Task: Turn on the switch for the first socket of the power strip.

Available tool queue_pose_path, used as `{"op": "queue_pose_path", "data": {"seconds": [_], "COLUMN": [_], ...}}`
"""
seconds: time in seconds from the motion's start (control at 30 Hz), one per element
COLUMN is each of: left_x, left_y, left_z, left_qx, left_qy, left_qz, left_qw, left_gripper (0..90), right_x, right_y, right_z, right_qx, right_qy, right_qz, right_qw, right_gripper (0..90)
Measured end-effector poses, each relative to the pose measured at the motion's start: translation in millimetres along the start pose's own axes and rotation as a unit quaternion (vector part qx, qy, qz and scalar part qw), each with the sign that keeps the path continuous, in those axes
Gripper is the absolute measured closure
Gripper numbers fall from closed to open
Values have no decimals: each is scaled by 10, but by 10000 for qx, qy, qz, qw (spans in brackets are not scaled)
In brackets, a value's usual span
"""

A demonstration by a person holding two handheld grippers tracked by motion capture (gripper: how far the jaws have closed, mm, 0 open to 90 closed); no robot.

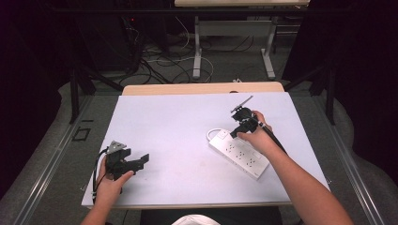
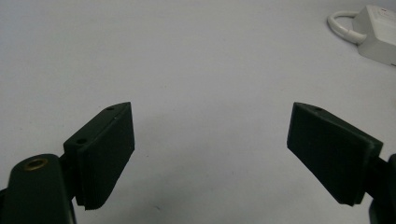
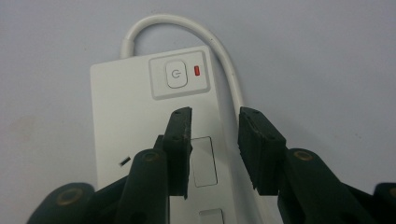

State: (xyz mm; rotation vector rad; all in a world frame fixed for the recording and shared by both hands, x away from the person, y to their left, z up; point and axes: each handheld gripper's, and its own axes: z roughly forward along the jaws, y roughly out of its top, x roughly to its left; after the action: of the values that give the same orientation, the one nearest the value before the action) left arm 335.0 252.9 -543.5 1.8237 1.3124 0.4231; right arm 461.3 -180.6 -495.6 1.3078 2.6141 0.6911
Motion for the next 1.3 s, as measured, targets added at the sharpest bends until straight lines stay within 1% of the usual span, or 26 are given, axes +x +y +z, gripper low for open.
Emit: {"op": "queue_pose_path", "data": {"seconds": [0.03,0.2,0.23,0.27,0.3,0.33,0.37,0.4,0.43,0.5,0.53,0.57,0.7,0.73,0.8,0.83,0.87,0.9,0.93,1.0,1.03,1.07,1.1,1.13,1.17,1.3], "left_x": [-2,-3,-3,-3,-2,-2,-2,-2,-2,-3,-3,-4,-4,-4,-2,-1,-2,-2,0,0,0,-1,-4,-3,-5,-4], "left_y": [1,1,0,0,0,-1,-1,-1,-1,-1,0,0,0,0,0,0,0,0,0,1,0,0,0,0,0,1], "left_z": [1,6,6,6,5,6,6,7,7,9,9,9,10,12,13,13,14,14,13,13,12,12,15,14,15,14], "left_qx": [13,19,22,22,30,24,24,21,27,24,22,20,20,18,18,23,22,23,41,45,51,50,37,48,42,48], "left_qy": [7,3,3,2,7,7,7,4,6,6,7,7,6,0,-17,-19,-20,-20,-20,-21,-16,-15,-19,-20,-21,-27], "left_qz": [-1,-2,-3,-4,-1,-3,-3,-7,-5,-12,-10,-8,-9,-13,-5,6,9,14,37,39,35,36,18,31,22,31], "left_qw": [10000,10000,10000,10000,10000,10000,10000,10000,10000,10000,10000,10000,10000,10000,10000,10000,10000,10000,10000,10000,10000,10000,10000,10000,10000,10000], "left_gripper": [148,149,149,149,149,149,149,149,149,149,149,150,150,149,150,149,150,150,150,150,150,150,150,150,150,150], "right_x": [-2,12,26,24,55,57,61,68,72,63,70,75,77,73,74,56,58,58,61,62,61,83,83,87,72,68], "right_y": [4,3,-1,4,-4,3,5,-1,-1,-4,2,-4,-5,6,8,5,18,18,8,7,19,-19,-19,-35,5,-5], "right_z": [-3,31,43,45,70,58,62,79,89,97,104,118,135,112,115,134,110,110,121,123,103,167,167,198,118,136], "right_qx": [144,191,166,233,168,304,292,219,211,220,295,233,244,395,388,261,458,458,366,354,520,9,9,-236,386,247], "right_qy": [-24,-2,36,-27,-5,-44,35,-10,22,-34,-40,-3,-12,-27,-43,24,-55,-55,5,13,-41,44,44,80,-19,33], "right_qz": [-47,-108,-59,-150,-65,-120,-155,-144,-139,-196,-182,-141,-133,-179,-157,-239,-231,-231,-173,-165,-228,-25,-25,27,-121,-75], "right_qw": [9999,9998,9998,9996,9998,9995,9994,9997,9997,9996,9994,9996,9996,9991,9991,9994,9987,9987,9992,9992,9984,10000,10000,9997,9992,9997], "right_gripper": [677,728,743,760,795,807,815,824,833,839,851,856,868,873,885,893,895,895,896,895,894,893,893,894,894,897]}}
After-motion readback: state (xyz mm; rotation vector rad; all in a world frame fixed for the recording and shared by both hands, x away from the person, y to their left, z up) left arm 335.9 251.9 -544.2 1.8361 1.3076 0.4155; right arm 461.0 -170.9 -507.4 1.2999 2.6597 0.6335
